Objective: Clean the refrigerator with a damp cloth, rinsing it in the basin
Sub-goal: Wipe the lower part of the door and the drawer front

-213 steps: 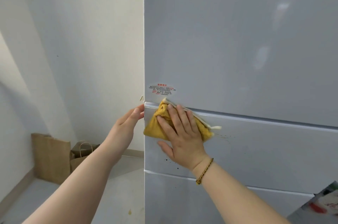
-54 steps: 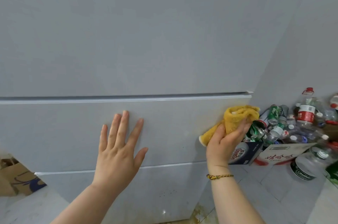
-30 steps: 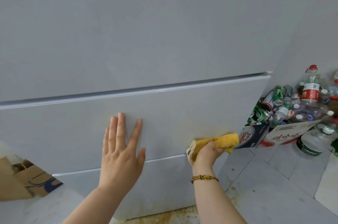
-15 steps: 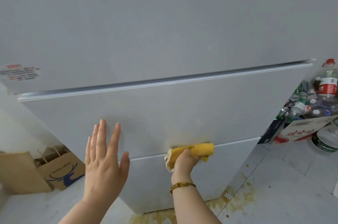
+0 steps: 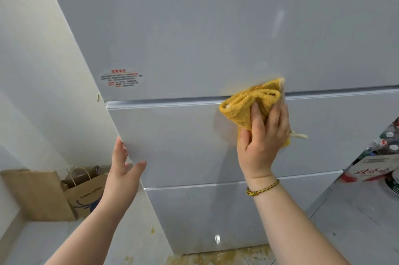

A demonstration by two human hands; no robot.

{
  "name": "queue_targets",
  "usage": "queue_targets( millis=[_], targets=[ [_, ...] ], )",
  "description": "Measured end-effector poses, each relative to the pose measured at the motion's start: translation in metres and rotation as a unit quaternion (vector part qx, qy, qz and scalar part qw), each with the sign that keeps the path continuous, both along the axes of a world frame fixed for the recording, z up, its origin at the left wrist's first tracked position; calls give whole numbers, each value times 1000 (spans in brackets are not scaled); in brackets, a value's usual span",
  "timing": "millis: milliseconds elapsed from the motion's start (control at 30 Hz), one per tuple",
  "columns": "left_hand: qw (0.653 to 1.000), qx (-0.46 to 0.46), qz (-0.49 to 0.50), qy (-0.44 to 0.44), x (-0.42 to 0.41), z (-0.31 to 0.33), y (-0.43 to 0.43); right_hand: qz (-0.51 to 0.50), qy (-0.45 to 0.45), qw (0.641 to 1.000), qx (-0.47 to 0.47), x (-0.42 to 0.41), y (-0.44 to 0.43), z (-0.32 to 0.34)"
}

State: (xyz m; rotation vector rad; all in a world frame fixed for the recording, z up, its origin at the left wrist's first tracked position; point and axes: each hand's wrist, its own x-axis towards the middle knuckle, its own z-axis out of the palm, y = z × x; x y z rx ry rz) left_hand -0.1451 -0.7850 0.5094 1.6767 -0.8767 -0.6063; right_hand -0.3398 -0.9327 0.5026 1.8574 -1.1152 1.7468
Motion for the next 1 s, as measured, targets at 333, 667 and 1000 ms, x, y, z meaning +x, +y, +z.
queue_targets(
  millis=[333, 667, 1000],
  targets=[
    [993, -18, -50, 101, 19, 3, 9, 41, 158, 986, -17, 121, 51, -38],
    [985, -54, -19, 162, 19, 6, 4, 85, 372, 915, -127, 68, 26, -75],
    [992, -62, 14, 113, 7, 1, -4, -58, 285, 957, 15, -130, -27, -91]
  ],
)
